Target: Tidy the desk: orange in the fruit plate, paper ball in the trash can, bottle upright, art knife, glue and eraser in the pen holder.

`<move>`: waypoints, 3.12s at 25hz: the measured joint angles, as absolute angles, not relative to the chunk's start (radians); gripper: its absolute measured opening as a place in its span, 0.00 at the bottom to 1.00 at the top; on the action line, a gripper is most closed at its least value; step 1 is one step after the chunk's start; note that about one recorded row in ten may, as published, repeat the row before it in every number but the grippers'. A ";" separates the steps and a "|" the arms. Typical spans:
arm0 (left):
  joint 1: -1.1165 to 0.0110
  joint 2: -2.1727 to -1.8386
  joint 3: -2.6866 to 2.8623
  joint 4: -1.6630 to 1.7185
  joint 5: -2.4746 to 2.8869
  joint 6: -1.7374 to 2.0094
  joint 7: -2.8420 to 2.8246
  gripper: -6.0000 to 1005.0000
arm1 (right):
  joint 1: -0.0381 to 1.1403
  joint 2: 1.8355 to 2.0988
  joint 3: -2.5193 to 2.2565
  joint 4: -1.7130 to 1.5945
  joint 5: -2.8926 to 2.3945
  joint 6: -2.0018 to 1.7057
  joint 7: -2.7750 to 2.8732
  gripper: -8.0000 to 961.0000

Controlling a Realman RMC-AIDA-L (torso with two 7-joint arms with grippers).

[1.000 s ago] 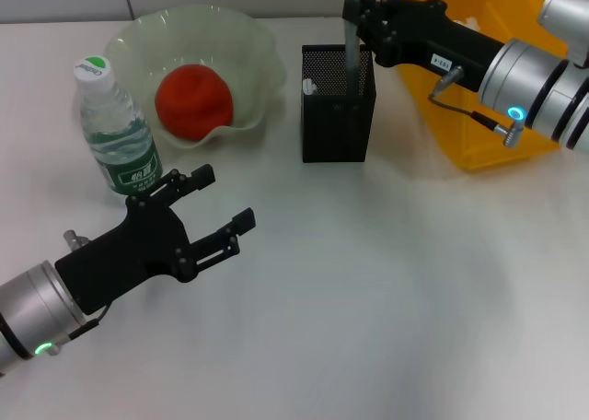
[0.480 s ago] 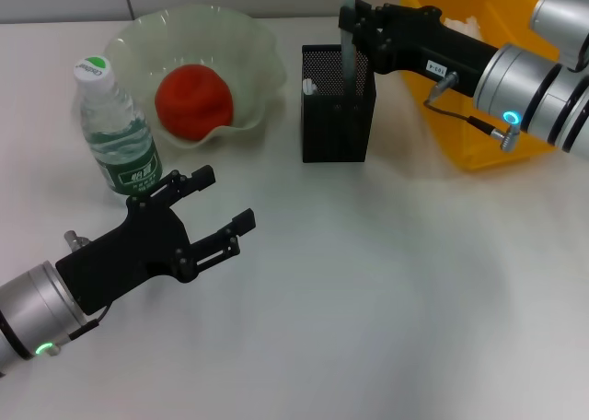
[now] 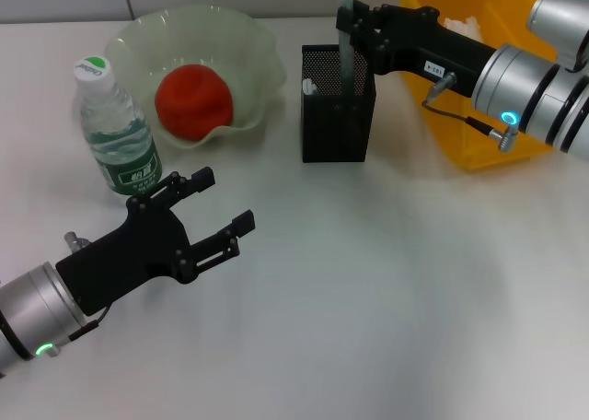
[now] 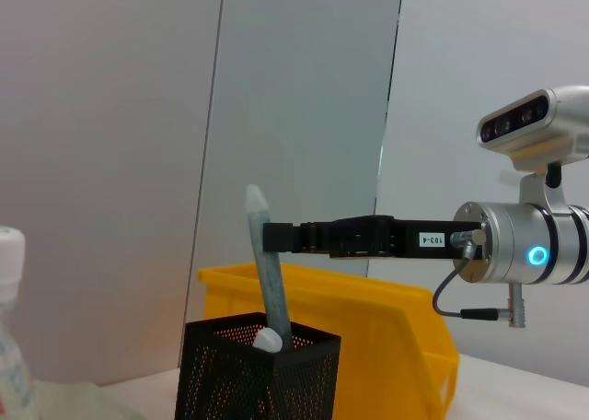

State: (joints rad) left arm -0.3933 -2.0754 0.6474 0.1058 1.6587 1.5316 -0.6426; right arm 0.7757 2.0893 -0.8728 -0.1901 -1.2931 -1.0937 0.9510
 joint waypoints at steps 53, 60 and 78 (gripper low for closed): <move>-0.430 -2.058 0.872 0.342 1.868 1.687 -0.997 0.80 | 0.365 2.026 -0.860 -0.443 -1.892 -1.739 1.036 0.71; -0.425 -2.047 0.876 0.360 1.914 1.702 -1.003 0.80 | 0.384 2.032 -0.868 -0.443 -1.895 -1.705 1.034 0.71; -0.425 -2.010 0.867 0.422 1.950 1.766 -1.063 0.80 | 0.420 2.063 -0.869 -0.442 -1.905 -1.674 1.041 0.71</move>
